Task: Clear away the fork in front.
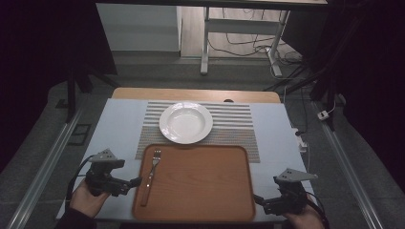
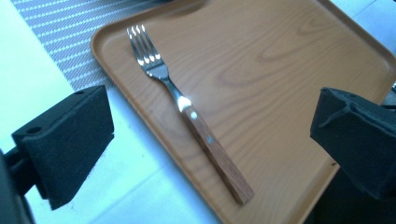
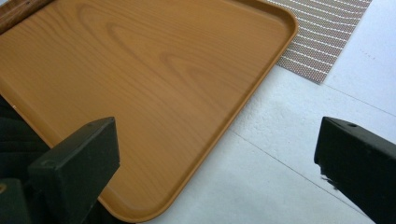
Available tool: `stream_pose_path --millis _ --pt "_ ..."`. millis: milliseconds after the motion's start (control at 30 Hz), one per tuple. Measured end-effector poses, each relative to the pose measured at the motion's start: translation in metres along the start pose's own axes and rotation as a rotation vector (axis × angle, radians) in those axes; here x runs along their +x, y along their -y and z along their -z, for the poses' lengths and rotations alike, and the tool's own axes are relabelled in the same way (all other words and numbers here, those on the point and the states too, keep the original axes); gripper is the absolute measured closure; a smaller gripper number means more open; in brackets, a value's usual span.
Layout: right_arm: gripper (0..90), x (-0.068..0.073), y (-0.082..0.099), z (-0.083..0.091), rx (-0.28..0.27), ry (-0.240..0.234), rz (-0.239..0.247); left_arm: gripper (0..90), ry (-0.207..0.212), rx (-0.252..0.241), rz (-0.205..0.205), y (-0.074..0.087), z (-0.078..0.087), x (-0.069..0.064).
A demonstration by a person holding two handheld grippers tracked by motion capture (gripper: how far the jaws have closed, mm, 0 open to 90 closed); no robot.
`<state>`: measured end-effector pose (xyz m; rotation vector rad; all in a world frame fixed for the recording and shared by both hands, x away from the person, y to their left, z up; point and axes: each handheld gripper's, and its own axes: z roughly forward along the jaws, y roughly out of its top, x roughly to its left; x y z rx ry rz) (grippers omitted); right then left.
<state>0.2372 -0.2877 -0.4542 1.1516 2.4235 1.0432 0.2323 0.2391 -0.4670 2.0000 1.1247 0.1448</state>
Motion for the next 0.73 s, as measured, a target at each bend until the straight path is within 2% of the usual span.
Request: stream_pose_path --millis 333,433,567,733 --pt "0.7 0.0 0.0 0.0 0.005 0.004 -0.005 0.0 -0.005 -0.013 0.057 0.032 0.017 0.007" --pt "0.7 0.0 0.0 0.0 0.004 0.005 -0.005 0.0 -0.026 0.001 0.058 0.039 0.02 0.006" --pt "0.7 0.001 0.0 0.0 0.005 0.006 -0.006 0.0 -0.057 0.008 0.052 0.042 0.024 0.005" --pt "0.7 0.001 0.0 0.0 0.007 0.004 -0.003 0.0 -0.044 0.01 0.067 0.043 0.024 0.006"
